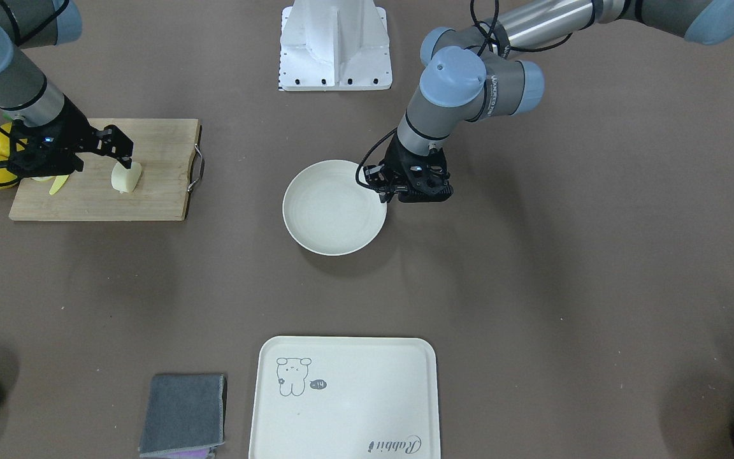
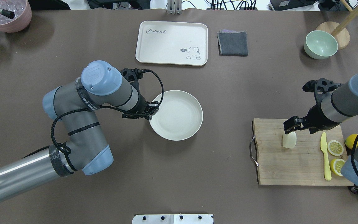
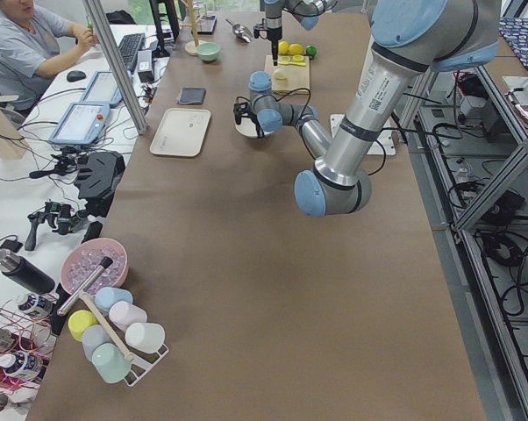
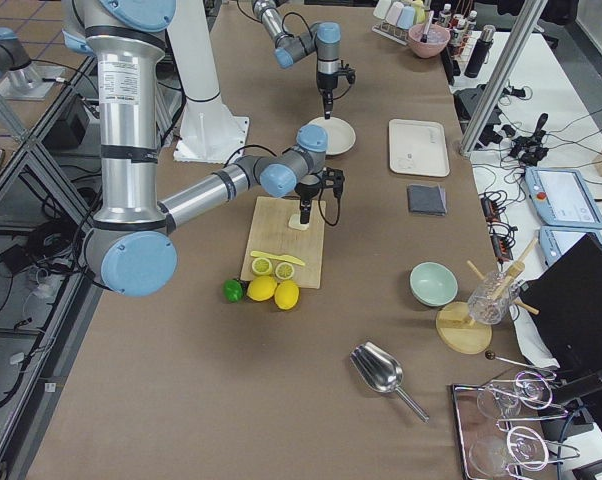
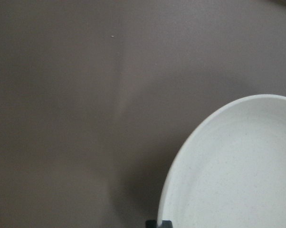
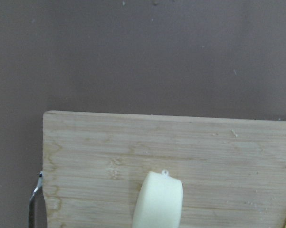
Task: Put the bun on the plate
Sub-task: 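Set the plate down with left gripper while right gripper grasps the white bun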
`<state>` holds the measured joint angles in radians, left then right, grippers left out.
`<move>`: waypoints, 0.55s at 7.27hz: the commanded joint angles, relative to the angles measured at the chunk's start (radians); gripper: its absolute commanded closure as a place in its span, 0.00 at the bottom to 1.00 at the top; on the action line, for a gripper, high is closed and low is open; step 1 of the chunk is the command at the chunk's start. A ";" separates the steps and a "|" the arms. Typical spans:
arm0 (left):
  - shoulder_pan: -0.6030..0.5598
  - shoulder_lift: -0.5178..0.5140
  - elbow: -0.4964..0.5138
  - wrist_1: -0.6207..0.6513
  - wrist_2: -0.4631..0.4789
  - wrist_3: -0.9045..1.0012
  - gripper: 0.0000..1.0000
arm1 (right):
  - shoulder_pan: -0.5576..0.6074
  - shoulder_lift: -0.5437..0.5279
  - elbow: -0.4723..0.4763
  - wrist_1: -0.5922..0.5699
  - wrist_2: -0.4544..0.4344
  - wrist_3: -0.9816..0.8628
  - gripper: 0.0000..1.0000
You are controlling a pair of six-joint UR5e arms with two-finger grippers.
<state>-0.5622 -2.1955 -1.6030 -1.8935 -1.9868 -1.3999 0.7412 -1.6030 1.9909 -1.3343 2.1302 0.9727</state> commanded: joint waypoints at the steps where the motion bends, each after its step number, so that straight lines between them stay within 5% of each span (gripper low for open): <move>1: 0.005 -0.001 -0.002 0.001 0.000 -0.001 1.00 | -0.106 -0.035 -0.006 0.059 -0.082 0.084 0.07; 4: 0.013 0.003 -0.002 -0.001 0.000 -0.001 1.00 | -0.108 -0.028 -0.030 0.063 -0.093 0.086 0.10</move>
<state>-0.5537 -2.1933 -1.6044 -1.8932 -1.9865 -1.4005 0.6352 -1.6334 1.9673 -1.2741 2.0459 1.0553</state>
